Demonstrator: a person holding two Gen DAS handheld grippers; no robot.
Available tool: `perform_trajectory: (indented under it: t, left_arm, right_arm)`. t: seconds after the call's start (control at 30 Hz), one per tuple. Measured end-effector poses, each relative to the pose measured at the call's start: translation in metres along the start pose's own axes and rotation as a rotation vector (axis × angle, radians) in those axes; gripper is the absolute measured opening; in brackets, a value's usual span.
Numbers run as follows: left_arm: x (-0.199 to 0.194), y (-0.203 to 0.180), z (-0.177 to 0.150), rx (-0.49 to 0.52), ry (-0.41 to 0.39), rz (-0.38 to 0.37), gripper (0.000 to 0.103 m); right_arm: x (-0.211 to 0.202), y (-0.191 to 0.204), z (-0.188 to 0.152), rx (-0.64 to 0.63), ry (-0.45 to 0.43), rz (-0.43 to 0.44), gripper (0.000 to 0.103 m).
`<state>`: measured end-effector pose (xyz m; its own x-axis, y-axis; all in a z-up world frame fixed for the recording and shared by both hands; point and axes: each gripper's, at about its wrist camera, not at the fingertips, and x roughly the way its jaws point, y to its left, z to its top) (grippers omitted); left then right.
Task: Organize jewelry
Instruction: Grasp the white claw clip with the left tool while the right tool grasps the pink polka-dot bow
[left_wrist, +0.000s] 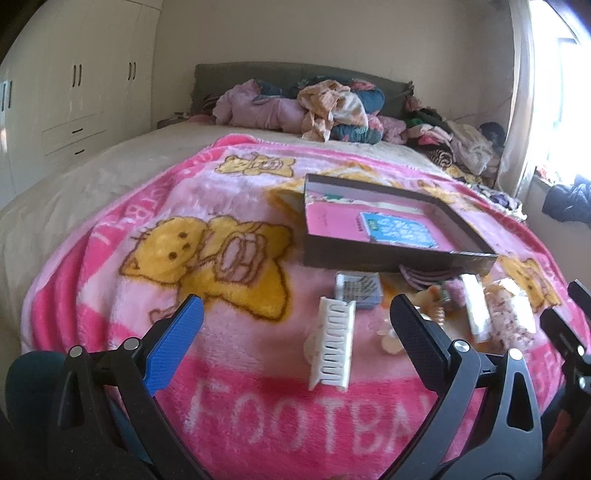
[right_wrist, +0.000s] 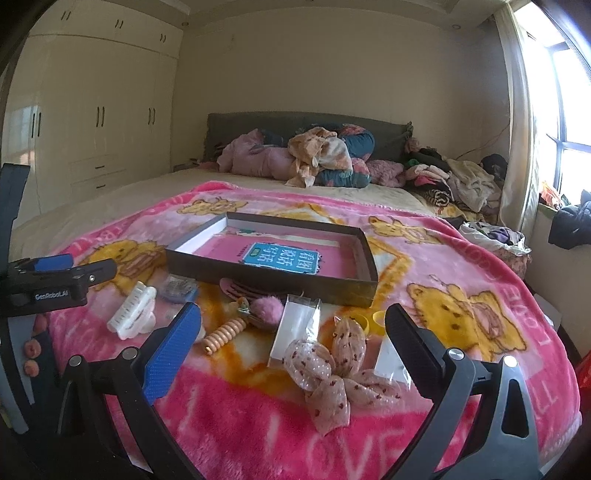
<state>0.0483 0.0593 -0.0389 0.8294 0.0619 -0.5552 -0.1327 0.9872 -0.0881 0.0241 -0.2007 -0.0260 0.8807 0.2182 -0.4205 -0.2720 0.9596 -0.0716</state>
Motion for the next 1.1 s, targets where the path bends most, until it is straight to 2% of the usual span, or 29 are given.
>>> perform_trajectory:
  t: [0.17,0.37,0.5,0.63,0.7,0.77,0.83,0.9,0.97,1.07,1.1]
  left_arm:
    - [0.018,0.005,-0.004,0.010,0.051,0.002,0.093]
    - [0.036,0.006,-0.010,0.021,0.120,-0.047,0.093]
    - [0.046,0.004,-0.014,0.024,0.152,-0.126,0.092]
    - [0.052,-0.005,-0.017,0.055,0.171,-0.156,0.091]
    - [0.056,-0.007,-0.019,0.060,0.184,-0.184,0.087]
    - [0.059,-0.008,-0.020,0.069,0.197,-0.186,0.079]
    - [0.061,-0.008,-0.022,0.074,0.205,-0.188,0.071]
    - [0.063,-0.008,-0.023,0.070,0.213,-0.198,0.061]
    - [0.064,-0.008,-0.024,0.074,0.221,-0.200,0.053]
    - [0.065,-0.010,-0.025,0.083,0.233,-0.195,0.033]
    - [0.065,-0.010,-0.025,0.084,0.236,-0.194,0.030]
  right_arm:
    - [0.019,-0.008,-0.008,0.025,0.043,-0.009,0.097]
    - [0.038,-0.013,-0.021,0.019,0.093,-0.032,0.097]
    - [0.046,-0.015,-0.029,0.006,0.114,-0.043,0.097]
    - [0.052,-0.017,-0.037,0.002,0.148,-0.042,0.097]
    - [0.054,-0.016,-0.039,-0.007,0.165,-0.032,0.094]
    - [0.058,-0.015,-0.041,-0.020,0.192,-0.030,0.081]
    - [0.061,-0.016,-0.044,-0.014,0.213,-0.029,0.077]
    - [0.066,-0.018,-0.047,-0.011,0.242,-0.035,0.068]
    - [0.070,-0.021,-0.050,-0.004,0.267,-0.035,0.051]
    - [0.071,-0.026,-0.050,0.013,0.274,-0.023,0.036]
    - [0.069,-0.026,-0.051,0.020,0.273,-0.019,0.033]
